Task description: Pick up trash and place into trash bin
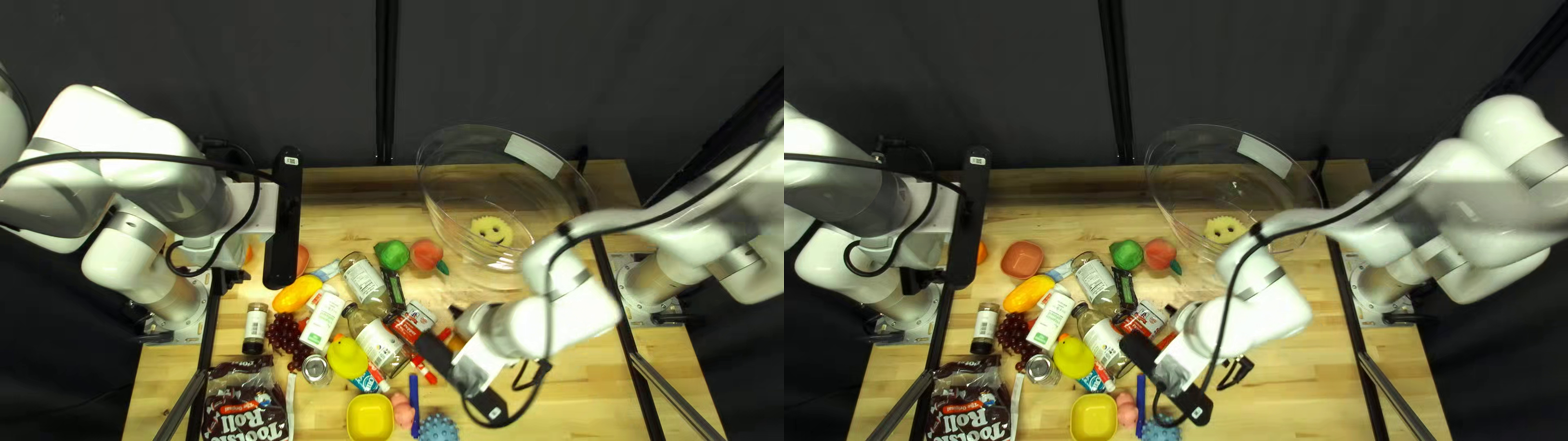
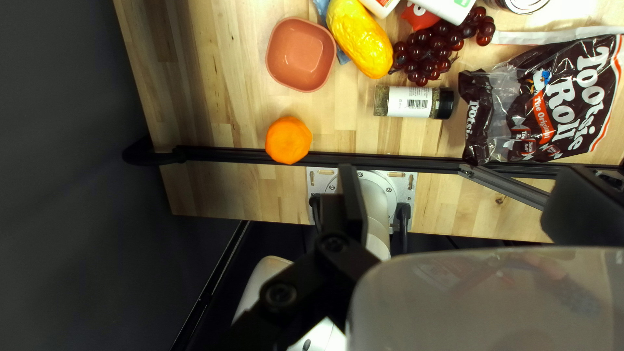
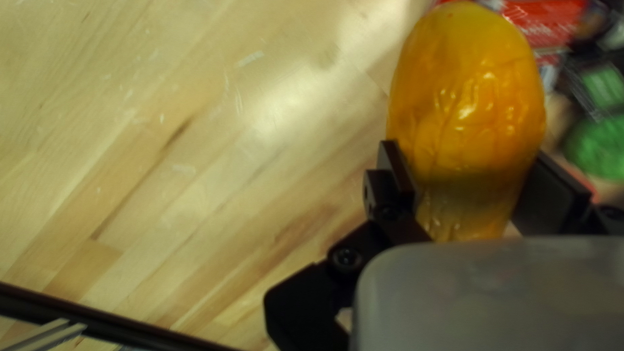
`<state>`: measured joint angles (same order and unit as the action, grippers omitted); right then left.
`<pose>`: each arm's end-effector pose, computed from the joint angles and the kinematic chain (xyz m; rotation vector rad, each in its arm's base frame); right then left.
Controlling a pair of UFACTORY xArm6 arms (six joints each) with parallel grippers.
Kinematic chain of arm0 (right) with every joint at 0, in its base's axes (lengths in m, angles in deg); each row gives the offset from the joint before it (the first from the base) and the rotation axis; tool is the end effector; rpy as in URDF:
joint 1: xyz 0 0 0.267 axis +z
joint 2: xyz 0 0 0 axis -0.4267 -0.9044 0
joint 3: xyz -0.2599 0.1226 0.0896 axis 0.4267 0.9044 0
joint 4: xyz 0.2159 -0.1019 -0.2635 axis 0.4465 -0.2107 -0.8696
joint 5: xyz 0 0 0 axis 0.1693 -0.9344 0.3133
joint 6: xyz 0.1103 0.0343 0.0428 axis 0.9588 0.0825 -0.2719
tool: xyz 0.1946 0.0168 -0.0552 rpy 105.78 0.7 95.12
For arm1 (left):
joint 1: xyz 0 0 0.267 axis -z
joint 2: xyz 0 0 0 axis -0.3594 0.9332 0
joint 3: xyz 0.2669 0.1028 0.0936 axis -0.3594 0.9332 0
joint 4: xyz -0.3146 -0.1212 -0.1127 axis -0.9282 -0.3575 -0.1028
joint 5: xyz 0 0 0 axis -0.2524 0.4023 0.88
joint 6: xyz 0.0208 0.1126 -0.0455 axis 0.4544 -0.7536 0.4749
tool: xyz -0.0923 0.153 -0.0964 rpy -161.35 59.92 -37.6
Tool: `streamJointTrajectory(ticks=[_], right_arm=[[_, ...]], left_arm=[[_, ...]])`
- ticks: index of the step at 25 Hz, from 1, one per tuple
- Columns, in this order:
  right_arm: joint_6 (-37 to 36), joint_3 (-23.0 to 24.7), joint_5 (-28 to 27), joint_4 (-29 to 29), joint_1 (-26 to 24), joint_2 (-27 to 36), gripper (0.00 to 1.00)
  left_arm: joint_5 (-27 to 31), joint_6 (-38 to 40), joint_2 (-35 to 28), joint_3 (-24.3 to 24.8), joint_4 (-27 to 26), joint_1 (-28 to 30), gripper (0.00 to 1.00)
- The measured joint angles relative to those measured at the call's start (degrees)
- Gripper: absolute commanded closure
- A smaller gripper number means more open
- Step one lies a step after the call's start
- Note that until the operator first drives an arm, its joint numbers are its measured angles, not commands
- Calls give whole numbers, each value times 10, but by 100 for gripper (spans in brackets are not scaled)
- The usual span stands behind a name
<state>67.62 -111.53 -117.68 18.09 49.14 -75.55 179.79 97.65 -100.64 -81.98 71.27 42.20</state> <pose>0.4330 0.0924 0.2073 2.6575 0.8755 0.0243 0.2479 -0.0438 0.3591 -2.9778 0.0495 -0.0066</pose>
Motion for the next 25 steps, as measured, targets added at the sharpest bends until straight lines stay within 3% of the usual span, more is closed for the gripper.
streamJointTrajectory(ticks=[7, 14, 15, 16, 17, 20, 25], right_arm=[[200, -2, -146, -100, 5, 83, 100], [362, 50, -199, -152, -5, 155, 100], [381, 57, -202, -155, -8, 162, 67], [400, 64, -204, -157, -10, 167, 9], [416, 69, -206, -158, -11, 172, 0], [443, 67, -209, -159, -7, 172, 0], [440, 15, -209, -158, 18, 121, 0]], left_arm=[[0, 0, 0, 0, 0, 0, 0], [0, 0, 0, 0, 0, 0, 0], [0, 0, 0, 0, 0, 0, 0], [0, 0, 0, 0, 0, 0, 0], [0, 0, 0, 0, 0, 0, 0], [0, 0, 0, 0, 0, 0, 0], [0, 0, 0, 0, 0, 0, 0]])
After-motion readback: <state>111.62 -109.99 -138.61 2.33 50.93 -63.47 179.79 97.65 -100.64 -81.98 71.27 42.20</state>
